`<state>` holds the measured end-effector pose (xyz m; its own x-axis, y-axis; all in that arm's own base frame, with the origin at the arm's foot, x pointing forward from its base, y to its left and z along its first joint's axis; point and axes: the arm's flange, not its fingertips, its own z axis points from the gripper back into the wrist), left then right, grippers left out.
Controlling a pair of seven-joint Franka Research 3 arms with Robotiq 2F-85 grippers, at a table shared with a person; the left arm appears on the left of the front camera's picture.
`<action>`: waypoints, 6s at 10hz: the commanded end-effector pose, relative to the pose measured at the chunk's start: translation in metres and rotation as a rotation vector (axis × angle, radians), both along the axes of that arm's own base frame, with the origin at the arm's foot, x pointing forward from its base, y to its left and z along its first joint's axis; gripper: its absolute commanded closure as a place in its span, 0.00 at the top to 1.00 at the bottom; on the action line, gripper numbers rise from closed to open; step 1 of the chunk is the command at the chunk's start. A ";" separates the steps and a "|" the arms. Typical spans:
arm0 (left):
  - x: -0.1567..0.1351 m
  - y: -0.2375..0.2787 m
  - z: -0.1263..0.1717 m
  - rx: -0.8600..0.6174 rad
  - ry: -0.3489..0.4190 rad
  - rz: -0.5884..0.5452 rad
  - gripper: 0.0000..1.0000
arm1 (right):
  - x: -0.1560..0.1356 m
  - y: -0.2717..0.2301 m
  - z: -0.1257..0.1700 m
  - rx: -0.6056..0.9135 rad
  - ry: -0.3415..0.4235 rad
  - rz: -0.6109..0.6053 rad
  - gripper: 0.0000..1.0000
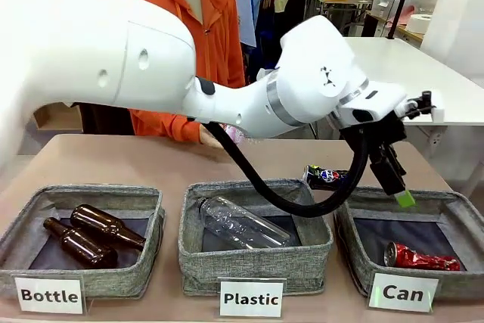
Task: Sort the can waste into the basket.
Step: Pick up the can waste from the table and place it in the right Fabric basket.
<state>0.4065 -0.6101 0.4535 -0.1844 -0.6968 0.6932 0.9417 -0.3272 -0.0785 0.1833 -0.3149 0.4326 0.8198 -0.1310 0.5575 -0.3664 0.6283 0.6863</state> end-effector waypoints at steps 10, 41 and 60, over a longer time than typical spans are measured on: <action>-0.027 0.039 0.011 0.004 0.192 -0.015 1.00 | 0.017 0.007 0.005 0.132 -0.027 0.020 1.00; -0.071 0.687 -0.036 -0.697 0.738 0.905 1.00 | 0.189 0.278 -0.023 0.334 0.240 0.469 1.00; -0.071 0.687 -0.036 -0.697 0.738 0.905 1.00 | 0.319 0.465 -0.003 -1.148 -0.287 0.873 1.00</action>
<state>0.3370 0.0785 0.4128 0.7048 0.1426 0.6949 0.6678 0.1969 -0.7178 0.4972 0.1452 0.4317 0.3891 0.9030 0.1823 -0.9020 0.4136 -0.1237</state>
